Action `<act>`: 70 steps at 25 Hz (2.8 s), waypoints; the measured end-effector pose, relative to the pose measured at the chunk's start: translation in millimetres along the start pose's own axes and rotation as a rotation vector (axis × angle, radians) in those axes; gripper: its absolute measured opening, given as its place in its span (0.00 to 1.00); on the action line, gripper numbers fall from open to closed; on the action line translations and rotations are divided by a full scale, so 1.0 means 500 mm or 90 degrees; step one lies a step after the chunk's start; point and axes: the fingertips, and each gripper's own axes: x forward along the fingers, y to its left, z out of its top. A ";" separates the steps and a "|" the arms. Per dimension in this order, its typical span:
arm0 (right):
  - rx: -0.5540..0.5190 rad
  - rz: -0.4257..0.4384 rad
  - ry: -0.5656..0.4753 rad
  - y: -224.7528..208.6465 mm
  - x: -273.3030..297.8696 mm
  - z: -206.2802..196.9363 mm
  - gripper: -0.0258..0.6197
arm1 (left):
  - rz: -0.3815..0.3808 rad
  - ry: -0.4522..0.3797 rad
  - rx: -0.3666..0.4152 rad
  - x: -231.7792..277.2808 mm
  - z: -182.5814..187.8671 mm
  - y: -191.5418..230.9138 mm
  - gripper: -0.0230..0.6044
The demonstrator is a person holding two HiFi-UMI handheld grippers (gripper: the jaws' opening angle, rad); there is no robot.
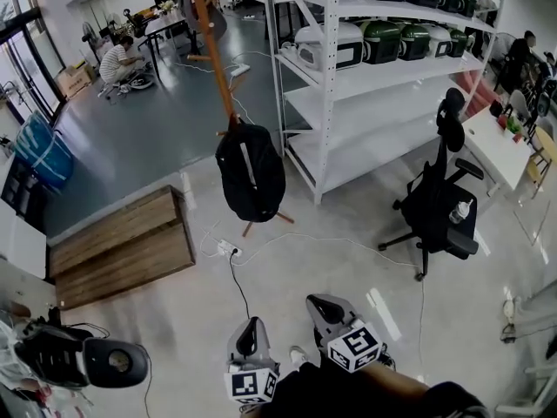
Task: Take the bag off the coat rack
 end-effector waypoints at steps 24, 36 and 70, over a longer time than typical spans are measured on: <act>-0.019 0.117 0.009 -0.312 0.231 0.133 0.06 | 0.094 -0.013 -0.001 0.402 0.096 -0.030 0.06; -0.010 0.152 0.017 -0.385 0.297 0.147 0.06 | 0.123 -0.001 0.014 0.483 0.107 -0.035 0.06; -0.013 0.091 0.065 -0.469 0.712 0.204 0.06 | 0.064 0.014 -0.005 0.822 0.163 0.293 0.06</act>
